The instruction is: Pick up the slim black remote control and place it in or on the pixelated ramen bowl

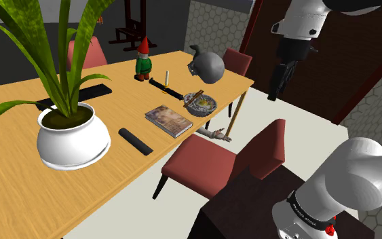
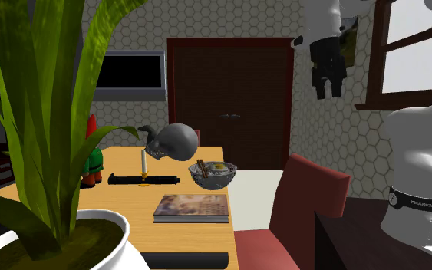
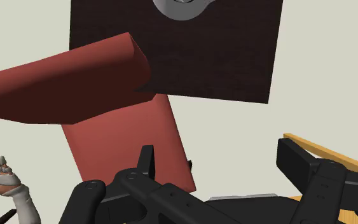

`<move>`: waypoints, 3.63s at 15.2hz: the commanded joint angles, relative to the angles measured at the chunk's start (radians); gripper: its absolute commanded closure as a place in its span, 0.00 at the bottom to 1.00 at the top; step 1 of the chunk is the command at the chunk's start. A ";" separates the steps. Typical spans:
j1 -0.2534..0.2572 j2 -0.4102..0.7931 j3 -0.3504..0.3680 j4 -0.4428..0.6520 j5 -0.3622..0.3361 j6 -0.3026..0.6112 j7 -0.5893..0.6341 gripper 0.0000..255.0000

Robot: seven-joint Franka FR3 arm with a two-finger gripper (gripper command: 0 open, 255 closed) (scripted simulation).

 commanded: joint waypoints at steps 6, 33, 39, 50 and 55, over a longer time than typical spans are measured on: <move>0.019 0.108 0.073 -0.027 0.041 0.157 0.069 0.00; 0.108 1.063 0.323 0.428 -0.202 0.710 0.540 0.00; 0.190 1.304 0.292 0.674 -0.303 0.703 0.621 0.00; 0.268 1.556 0.247 0.923 -0.370 0.711 0.660 0.00; 0.269 1.568 0.244 0.921 -0.374 0.725 0.662 0.00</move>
